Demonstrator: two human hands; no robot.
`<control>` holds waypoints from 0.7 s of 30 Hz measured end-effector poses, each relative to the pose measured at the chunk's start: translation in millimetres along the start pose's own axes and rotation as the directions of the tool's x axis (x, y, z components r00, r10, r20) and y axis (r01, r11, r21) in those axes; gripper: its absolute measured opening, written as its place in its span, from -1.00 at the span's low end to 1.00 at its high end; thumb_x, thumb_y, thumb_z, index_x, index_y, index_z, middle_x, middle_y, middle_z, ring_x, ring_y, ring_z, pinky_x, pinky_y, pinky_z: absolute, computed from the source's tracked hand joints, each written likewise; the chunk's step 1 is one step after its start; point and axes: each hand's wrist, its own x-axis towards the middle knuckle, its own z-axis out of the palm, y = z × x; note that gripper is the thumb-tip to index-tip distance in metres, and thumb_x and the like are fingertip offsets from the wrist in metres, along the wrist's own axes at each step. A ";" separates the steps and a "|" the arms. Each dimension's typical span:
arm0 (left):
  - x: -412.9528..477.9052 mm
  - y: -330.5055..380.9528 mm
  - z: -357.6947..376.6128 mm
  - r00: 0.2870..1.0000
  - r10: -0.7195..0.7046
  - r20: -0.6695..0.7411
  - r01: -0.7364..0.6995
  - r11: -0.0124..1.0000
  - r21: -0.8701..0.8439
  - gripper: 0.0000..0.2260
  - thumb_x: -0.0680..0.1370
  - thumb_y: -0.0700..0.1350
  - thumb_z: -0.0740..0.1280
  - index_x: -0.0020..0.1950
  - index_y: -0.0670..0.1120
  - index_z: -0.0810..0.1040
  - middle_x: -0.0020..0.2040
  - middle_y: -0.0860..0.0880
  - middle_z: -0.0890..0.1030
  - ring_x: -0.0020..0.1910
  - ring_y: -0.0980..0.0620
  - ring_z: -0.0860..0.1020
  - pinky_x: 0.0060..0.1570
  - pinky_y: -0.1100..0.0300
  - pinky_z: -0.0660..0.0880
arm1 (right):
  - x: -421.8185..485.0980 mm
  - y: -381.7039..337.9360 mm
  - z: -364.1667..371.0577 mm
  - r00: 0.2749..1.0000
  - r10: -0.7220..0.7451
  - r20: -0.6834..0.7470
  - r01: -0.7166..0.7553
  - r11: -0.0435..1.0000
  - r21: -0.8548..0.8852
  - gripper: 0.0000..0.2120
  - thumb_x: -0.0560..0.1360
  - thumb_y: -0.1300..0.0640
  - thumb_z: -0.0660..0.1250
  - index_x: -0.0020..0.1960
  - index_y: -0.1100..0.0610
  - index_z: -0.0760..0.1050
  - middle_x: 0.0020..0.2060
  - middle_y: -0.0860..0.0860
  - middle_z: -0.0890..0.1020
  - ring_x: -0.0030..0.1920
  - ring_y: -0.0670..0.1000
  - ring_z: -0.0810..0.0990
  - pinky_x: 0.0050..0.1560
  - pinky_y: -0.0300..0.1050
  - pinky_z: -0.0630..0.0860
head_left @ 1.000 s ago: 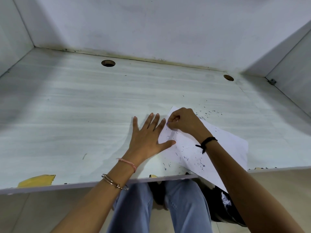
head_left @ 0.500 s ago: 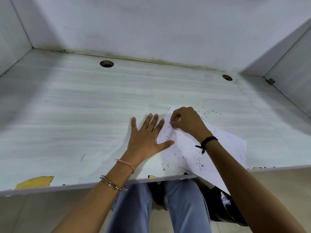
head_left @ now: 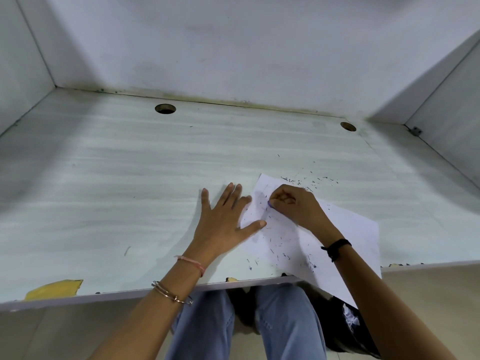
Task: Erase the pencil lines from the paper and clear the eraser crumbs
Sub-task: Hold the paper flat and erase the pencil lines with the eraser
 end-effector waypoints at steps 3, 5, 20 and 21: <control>5.1 3.3 -1.0 0.999 0.006 -0.043 -0.005 1.000 0.024 -0.28 0.46 0.47 -0.13 0.44 0.06 0.28 0.58 0.02 0.11 0.58 0.07 -0.09 0.41 -0.39 -0.17 | -4.6 2.3 2.2 1.000 0.004 -0.025 -0.004 1.000 0.015 -0.97 0.48 0.12 0.37 -0.14 0.05 0.55 -0.23 -0.05 0.67 -0.27 -0.15 0.56 -0.25 -0.40 0.41; 11.4 7.5 -3.5 0.998 0.010 -0.058 -0.007 0.999 0.051 -0.25 0.43 0.47 -0.11 0.41 0.01 0.30 0.52 0.00 0.22 0.57 0.03 0.00 0.39 -0.42 -0.08 | -5.4 0.4 8.6 1.000 -0.005 -0.015 0.004 0.999 -0.036 -0.96 0.49 0.12 0.35 -0.13 0.04 0.51 -0.26 -0.03 0.65 -0.30 -0.11 0.54 -0.30 -0.42 0.39; 25.7 9.3 5.3 0.999 0.001 0.042 -0.006 0.993 0.118 -0.08 0.35 0.55 -0.27 0.60 0.07 -0.16 0.61 0.00 -0.17 0.57 0.07 -0.21 0.36 -0.45 -0.25 | 10.4 -22.2 13.3 0.990 -0.069 0.125 0.079 0.994 -0.073 -0.90 0.38 0.32 0.42 -0.15 0.17 0.65 -0.38 -0.12 0.60 -0.42 -0.28 0.51 -0.35 -0.49 0.39; 26.2 9.3 4.8 0.998 -0.002 0.057 -0.004 0.994 0.107 -0.10 0.38 0.55 -0.22 0.59 0.07 -0.16 0.61 0.00 -0.18 0.57 0.07 -0.22 0.36 -0.44 -0.27 | 14.4 -22.3 12.4 0.992 -0.074 0.101 0.082 0.994 -0.077 -0.91 0.38 0.32 0.43 -0.16 0.17 0.65 -0.39 -0.12 0.60 -0.42 -0.28 0.52 -0.34 -0.49 0.40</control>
